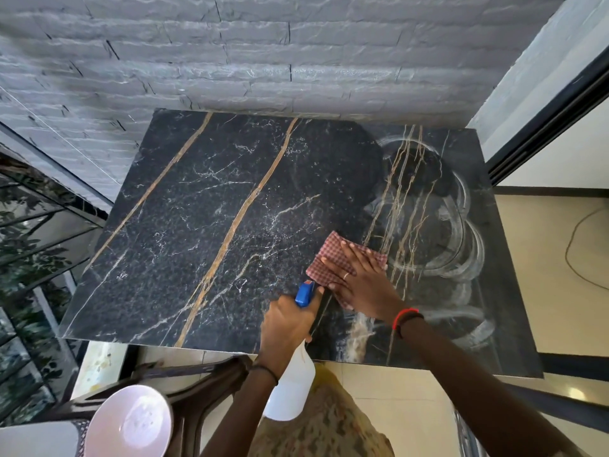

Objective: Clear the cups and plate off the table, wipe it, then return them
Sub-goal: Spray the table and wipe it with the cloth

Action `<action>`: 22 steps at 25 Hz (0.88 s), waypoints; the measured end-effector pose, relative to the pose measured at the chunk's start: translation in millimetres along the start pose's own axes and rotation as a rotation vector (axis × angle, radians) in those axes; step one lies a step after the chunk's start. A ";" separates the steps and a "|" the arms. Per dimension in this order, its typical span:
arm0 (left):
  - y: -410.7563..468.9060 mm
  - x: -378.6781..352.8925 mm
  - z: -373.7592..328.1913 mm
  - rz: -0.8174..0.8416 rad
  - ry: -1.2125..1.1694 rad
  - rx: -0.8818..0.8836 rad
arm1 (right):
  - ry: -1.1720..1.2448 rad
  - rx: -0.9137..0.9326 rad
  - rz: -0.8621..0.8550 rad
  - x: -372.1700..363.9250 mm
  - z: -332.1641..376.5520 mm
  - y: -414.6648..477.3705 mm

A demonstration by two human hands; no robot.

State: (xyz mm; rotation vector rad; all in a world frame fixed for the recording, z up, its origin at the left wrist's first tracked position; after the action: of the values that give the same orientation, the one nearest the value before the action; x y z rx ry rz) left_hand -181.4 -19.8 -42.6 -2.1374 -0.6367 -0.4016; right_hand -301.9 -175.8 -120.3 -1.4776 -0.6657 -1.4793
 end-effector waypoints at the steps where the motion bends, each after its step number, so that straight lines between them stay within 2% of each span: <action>1: -2.4 -2.3 0.5 0.009 0.001 0.006 | 0.002 -0.033 0.013 0.9 -10.4 -4.9; 6: -18.4 -19.5 4.4 0.018 0.057 0.006 | 0.070 -0.166 0.050 14.2 -44.9 18.6; 12: -43.9 -34.6 21.8 0.019 0.145 -0.008 | 0.111 -0.217 0.093 17.0 -53.6 41.2; 18: -69.5 -49.2 21.2 -0.194 0.348 -0.018 | 0.139 -0.206 0.106 22.3 -51.8 42.4; 22: -83.9 -70.8 29.7 -0.097 0.236 -0.006 | 0.133 -0.197 0.125 21.2 -51.1 42.7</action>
State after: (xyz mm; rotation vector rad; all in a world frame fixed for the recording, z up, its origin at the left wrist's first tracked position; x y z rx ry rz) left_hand -285.5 25.9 -40.9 -2.0304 -0.6044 -0.6978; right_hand -286.0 -243.7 -116.3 -1.5240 -0.3488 -1.5642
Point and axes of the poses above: each hand's wrist, its own y-axis towards the middle knuckle, its own x-axis out of the back of the hand, z = x × y, the point moved 4 cm from there along y, towards the middle knuckle, and after that the axes turned 4 degrees about x, right-handed, at the moved point
